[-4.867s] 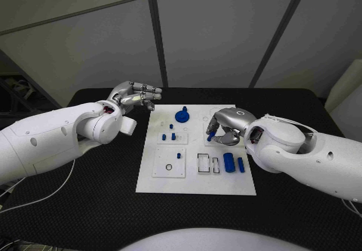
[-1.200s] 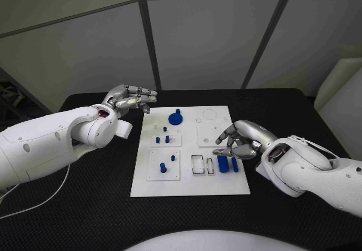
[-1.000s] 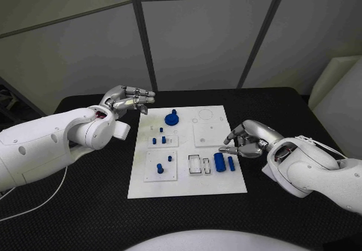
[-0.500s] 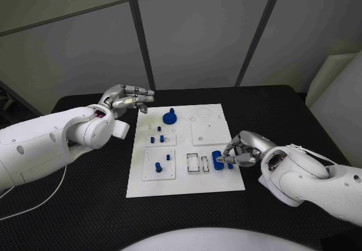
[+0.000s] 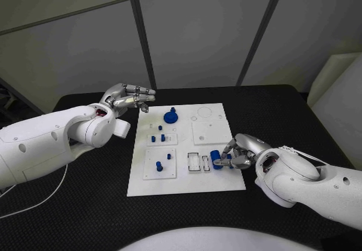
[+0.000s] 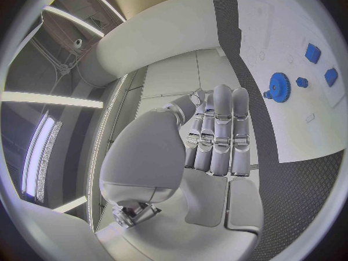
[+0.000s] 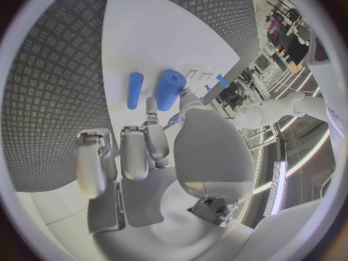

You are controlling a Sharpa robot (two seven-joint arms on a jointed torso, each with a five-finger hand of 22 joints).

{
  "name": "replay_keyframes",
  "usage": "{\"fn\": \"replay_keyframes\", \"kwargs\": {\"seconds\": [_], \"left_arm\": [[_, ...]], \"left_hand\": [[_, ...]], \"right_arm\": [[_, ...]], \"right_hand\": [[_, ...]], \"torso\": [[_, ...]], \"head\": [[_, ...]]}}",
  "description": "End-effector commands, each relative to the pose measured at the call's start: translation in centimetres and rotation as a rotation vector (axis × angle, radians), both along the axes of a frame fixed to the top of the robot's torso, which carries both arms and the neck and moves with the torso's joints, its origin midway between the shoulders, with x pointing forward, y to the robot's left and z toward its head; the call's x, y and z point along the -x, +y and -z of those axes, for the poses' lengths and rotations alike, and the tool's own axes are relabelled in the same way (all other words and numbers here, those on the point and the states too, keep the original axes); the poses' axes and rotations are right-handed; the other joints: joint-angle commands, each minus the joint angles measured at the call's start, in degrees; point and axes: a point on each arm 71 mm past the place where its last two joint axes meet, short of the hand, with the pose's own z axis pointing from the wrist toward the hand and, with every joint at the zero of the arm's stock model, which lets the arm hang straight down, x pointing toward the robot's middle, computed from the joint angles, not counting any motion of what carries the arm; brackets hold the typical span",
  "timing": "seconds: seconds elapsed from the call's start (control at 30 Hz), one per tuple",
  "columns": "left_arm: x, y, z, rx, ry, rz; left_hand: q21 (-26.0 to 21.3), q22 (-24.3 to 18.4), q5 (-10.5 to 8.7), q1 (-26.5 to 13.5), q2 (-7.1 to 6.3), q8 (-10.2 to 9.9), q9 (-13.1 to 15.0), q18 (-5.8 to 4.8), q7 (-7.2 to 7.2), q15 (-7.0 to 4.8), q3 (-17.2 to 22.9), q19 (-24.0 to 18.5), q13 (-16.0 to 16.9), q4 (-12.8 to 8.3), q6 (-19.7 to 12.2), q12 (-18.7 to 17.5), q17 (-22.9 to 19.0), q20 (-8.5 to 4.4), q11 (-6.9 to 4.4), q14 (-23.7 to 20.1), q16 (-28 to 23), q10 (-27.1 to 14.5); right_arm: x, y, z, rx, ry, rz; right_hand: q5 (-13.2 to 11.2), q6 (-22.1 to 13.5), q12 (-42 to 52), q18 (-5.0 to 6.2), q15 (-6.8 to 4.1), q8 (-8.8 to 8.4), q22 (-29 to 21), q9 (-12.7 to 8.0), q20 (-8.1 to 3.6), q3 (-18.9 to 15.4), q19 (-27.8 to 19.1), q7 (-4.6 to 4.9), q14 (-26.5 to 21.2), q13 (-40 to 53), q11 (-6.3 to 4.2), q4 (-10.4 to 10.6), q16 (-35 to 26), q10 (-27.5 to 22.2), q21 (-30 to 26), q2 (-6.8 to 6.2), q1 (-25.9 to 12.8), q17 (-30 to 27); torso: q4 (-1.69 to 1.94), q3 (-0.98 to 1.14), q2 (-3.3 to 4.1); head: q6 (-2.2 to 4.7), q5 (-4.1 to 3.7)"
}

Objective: Assemble the parts on the task board

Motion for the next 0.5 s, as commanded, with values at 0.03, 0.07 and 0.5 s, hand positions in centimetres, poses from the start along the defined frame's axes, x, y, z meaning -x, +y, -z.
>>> {"fn": "replay_keyframes", "kwargs": {"seconds": [0.03,0.07,0.5], "left_arm": [[0.0,-0.1,-0.1,0.008,0.0,0.009],[0.0,-0.1,-0.1,0.008,0.001,0.009],[0.0,0.0,-0.1,0.007,0.006,0.012]], "left_hand": [[-0.3,-0.1,-0.24,0.0,0.47,-0.3,0.0,-0.22,0.2,0.12,-0.1,0.2,0.0,-0.2,0.3,-0.2,-0.1,0.2,0.11,0.2,-0.3,-0.3],[-0.3,-0.1,-0.24,0.0,0.47,-0.3,0.0,-0.22,0.2,0.12,-0.1,0.2,0.0,-0.2,0.3,-0.2,-0.1,0.2,0.11,0.2,-0.3,-0.3],[-0.3,-0.1,-0.25,-0.1,0.47,-0.3,0.0,-0.23,0.2,0.13,-0.1,0.2,0.0,-0.2,0.3,-0.2,-0.1,0.2,0.11,0.2,-0.3,-0.3]], "right_arm": [[-0.2,0.1,0.2,0.041,-0.001,0.005],[-0.3,0.3,0.3,0.045,-0.001,0.008],[-0.7,1.9,1.5,0.083,0.021,-0.004]], "right_hand": [[0.2,-0.2,0.3,-0.4,-0.12,0.33,15.1,0.3,0.02,-0.2,6.0,-0.1,2.7,0.1,-0.04,-0.2,0.2,0.5,0.2,-0.01,0.0,0.0],[0.2,-0.2,0.3,-0.4,-0.12,0.33,15.1,0.4,0.02,-0.2,6.0,-0.1,2.7,0.1,-0.04,-0.2,0.2,0.4,0.2,-0.01,0.1,0.0],[0.4,-0.2,0.6,-0.4,-0.13,0.37,15.1,1.8,0.01,0.4,6.0,-0.13,2.6,0.7,-0.06,-0.3,0.2,0.4,0.2,0.21,1.5,0.0]], "torso": [[0.09,-0.03,0.03],[0.09,-0.04,0.04],[0.08,-0.07,0.04]], "head": [[-0.1,0.15],[-0.1,0.21],[-0.1,0.5]]}}
